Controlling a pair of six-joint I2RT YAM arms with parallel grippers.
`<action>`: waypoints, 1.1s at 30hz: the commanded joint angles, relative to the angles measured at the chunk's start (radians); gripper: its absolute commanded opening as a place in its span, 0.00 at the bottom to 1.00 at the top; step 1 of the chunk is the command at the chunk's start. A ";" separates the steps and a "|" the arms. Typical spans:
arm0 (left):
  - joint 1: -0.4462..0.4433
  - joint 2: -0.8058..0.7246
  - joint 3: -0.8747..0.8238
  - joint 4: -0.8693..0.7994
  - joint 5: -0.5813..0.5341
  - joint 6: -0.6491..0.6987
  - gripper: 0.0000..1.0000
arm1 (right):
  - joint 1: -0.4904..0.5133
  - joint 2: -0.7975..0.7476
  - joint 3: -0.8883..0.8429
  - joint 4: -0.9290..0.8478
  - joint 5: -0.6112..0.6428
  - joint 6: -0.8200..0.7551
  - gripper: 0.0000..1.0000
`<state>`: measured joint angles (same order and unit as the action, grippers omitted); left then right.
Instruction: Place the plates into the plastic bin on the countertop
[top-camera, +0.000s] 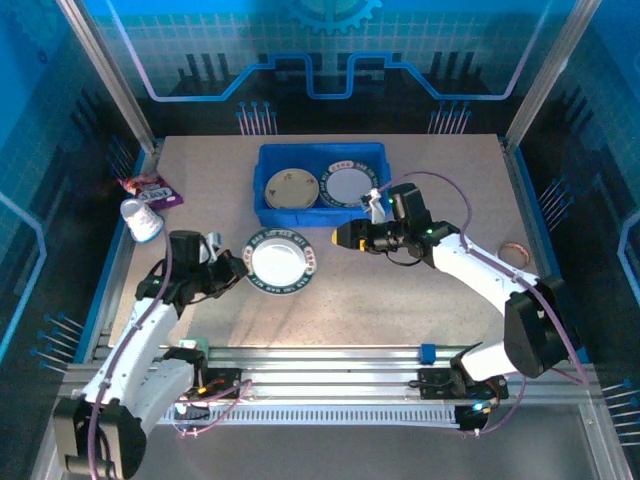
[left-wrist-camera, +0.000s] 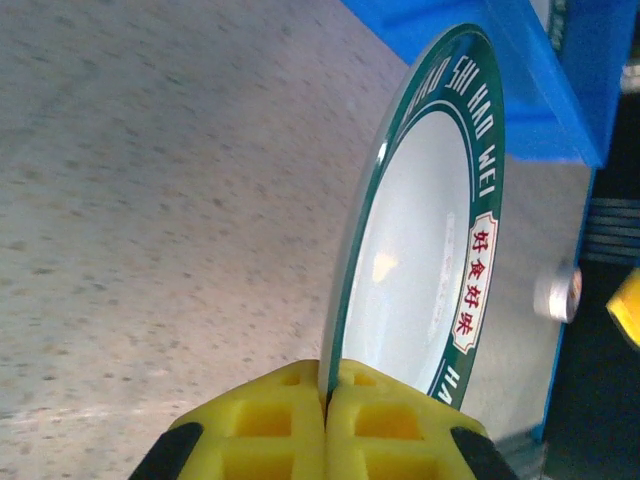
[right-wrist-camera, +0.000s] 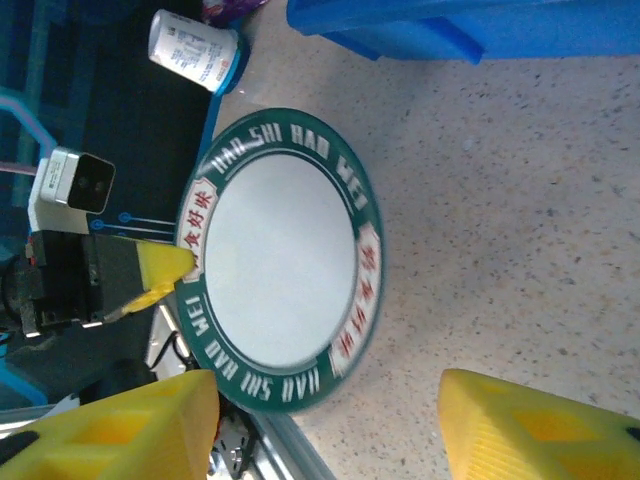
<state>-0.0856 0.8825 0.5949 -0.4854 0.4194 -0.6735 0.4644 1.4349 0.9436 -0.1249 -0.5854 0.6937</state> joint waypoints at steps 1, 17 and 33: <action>-0.085 0.037 0.067 0.088 0.059 0.009 0.00 | -0.006 0.028 -0.009 0.075 -0.064 0.049 0.62; -0.207 0.135 0.154 0.218 0.069 -0.038 0.00 | -0.012 0.051 -0.024 0.054 -0.037 0.032 0.32; -0.212 0.327 0.222 0.310 0.036 -0.051 0.00 | -0.072 0.043 -0.120 0.288 -0.179 0.208 0.00</action>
<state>-0.2859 1.1721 0.7673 -0.2268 0.4530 -0.7105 0.4065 1.4796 0.8310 0.0696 -0.6956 0.8742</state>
